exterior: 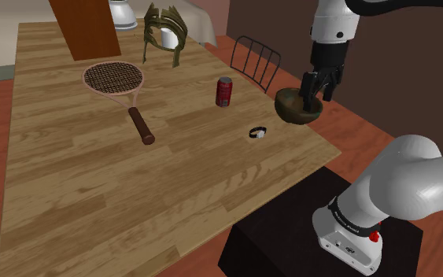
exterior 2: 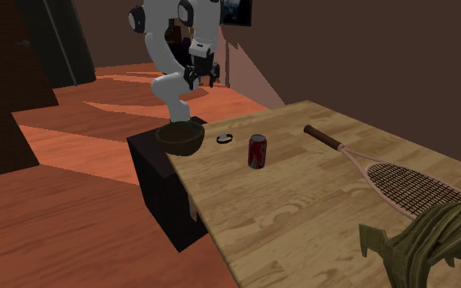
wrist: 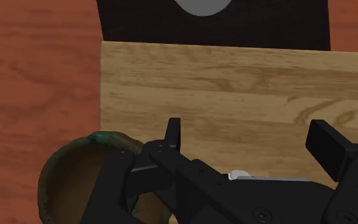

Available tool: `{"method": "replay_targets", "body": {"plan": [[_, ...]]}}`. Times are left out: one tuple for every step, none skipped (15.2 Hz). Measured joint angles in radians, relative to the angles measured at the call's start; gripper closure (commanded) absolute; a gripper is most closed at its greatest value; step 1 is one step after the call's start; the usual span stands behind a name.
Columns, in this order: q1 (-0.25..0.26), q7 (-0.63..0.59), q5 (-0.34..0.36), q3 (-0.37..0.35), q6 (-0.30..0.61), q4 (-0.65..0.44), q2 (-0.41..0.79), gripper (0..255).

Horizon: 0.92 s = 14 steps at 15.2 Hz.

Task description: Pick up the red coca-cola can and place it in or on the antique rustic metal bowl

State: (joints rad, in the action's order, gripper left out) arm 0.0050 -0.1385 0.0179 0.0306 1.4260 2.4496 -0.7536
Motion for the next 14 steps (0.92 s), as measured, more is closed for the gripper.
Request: {"method": "replay_targets", "body": {"plan": [[0.0, 0.0, 0.0, 0.0, 0.0, 0.0, 0.0, 0], [-0.001, -0.001, 0.0, 0.001, 0.016, -0.004, 0.017, 0], [0.001, -0.006, -0.004, -0.002, 0.043, -0.014, 0.049, 0], [-0.002, -0.004, -0.001, 0.002, 0.067, -0.021, 0.073, 0], [-0.001, -0.009, -0.004, 0.001, 0.093, -0.033, 0.104, 0], [0.0, -0.015, -0.008, -0.002, 0.123, -0.046, 0.139, 0], [-0.001, -0.016, -0.007, 0.0, 0.147, -0.055, 0.163, 0], [0.0, -0.022, -0.011, -0.002, 0.176, -0.069, 0.2, 0], [0.0, -0.026, -0.013, -0.003, 0.201, -0.091, 0.237, 0], [-0.002, -0.024, -0.011, 0.001, 0.225, -0.115, 0.277, 0], [-0.002, -0.029, -0.013, 0.0, 0.252, -0.127, 0.308, 0], [-0.004, -0.026, -0.012, 0.004, 0.269, -0.151, 0.342, 0], [-0.002, -0.034, -0.016, 0.001, 0.288, -0.175, 0.377, 0], [-0.002, -0.037, -0.018, 0.001, 0.31, -0.193, 0.409, 0]]}}
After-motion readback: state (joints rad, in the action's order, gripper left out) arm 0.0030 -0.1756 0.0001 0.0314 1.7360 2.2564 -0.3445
